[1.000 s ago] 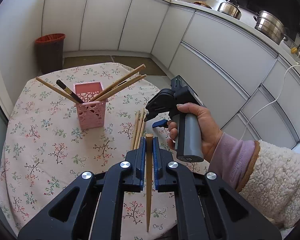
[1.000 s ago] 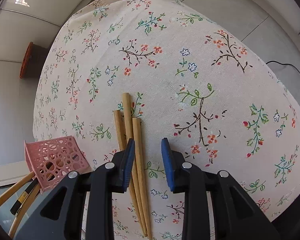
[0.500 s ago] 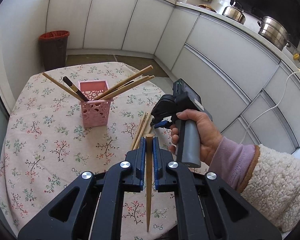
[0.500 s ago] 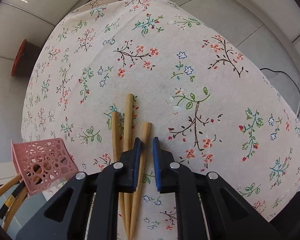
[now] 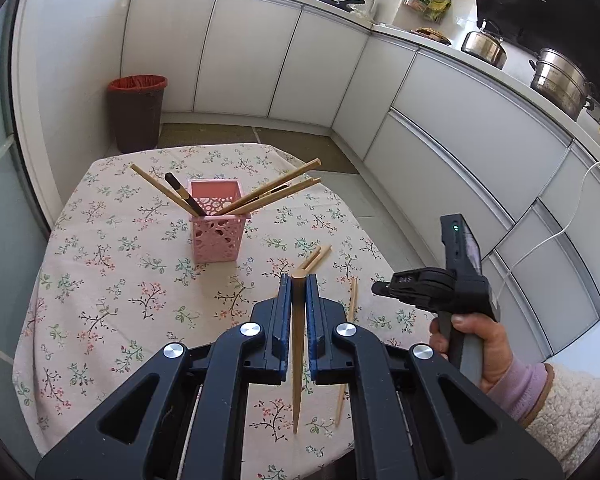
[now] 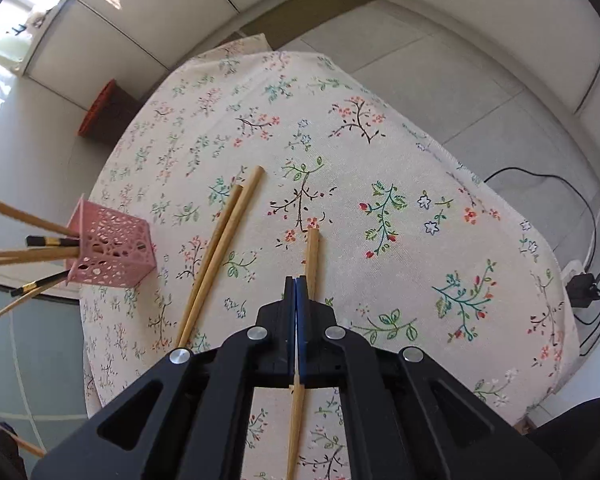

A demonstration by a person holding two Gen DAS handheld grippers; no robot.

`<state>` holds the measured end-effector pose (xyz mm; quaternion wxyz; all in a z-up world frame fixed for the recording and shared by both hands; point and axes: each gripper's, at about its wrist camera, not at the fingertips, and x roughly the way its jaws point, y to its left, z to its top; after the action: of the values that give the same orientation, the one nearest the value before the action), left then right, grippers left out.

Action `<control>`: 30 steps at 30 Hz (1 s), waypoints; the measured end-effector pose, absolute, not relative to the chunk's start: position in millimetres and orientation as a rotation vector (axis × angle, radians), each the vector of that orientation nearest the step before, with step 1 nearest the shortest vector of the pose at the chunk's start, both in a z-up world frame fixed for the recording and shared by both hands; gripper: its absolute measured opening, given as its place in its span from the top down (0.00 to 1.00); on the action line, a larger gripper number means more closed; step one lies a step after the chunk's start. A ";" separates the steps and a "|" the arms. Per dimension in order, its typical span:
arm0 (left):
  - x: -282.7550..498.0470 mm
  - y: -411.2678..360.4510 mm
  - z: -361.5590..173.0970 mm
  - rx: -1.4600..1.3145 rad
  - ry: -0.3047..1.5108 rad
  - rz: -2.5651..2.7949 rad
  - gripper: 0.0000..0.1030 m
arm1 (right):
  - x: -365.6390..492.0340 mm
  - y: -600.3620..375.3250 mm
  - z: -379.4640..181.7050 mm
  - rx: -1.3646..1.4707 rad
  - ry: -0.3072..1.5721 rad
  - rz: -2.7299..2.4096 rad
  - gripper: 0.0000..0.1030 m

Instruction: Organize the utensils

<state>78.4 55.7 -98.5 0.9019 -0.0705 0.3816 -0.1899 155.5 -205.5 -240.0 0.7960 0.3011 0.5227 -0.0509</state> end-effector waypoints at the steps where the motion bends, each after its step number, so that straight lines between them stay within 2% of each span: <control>1: 76.4 56.1 -95.1 -0.145 0.783 -0.384 0.94 | 149.8 -205.1 -232.5 0.646 1.101 -0.097 1.00; 5: 68.5 57.8 -80.8 -0.147 0.758 -0.358 0.94 | 131.6 -207.0 -203.8 0.622 1.033 -0.041 1.00; 7: 66.9 58.7 -75.4 -0.145 0.750 -0.346 0.94 | 136.3 -208.4 -206.6 0.626 1.071 -0.028 1.00; 10: 66.1 60.5 -72.0 -0.153 0.746 -0.337 0.94 | 150.9 -220.0 -227.8 0.732 1.166 -0.059 0.94; 14: 66.1 60.4 -72.5 -0.152 0.746 -0.338 0.94 | 171.8 -213.8 -244.7 0.708 1.199 -0.110 0.64; 15: 67.6 60.6 -72.8 -0.153 0.745 -0.341 0.94 | 179.1 -209.3 -247.7 0.691 1.209 -0.116 0.64; 23: 72.8 66.8 -65.0 -0.153 0.707 -0.367 0.94 | 226.4 -170.9 -290.2 0.541 1.362 -0.212 0.63; 24: 72.9 68.6 -63.1 -0.156 0.701 -0.370 0.94 | 226.6 -167.2 -288.8 0.510 1.331 -0.231 0.65; 26: 73.1 71.9 -59.8 -0.161 0.688 -0.370 0.94 | 225.0 -164.3 -291.6 0.482 1.330 -0.253 0.91; 30: 74.7 73.9 -56.4 -0.167 0.678 -0.364 0.94 | 210.7 -186.6 -293.4 0.640 1.282 -0.229 0.93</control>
<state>74.7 73.9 -56.4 0.9236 -0.0812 0.3303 -0.1771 210.7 -186.6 -293.4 0.7482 0.2929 0.5861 -0.1046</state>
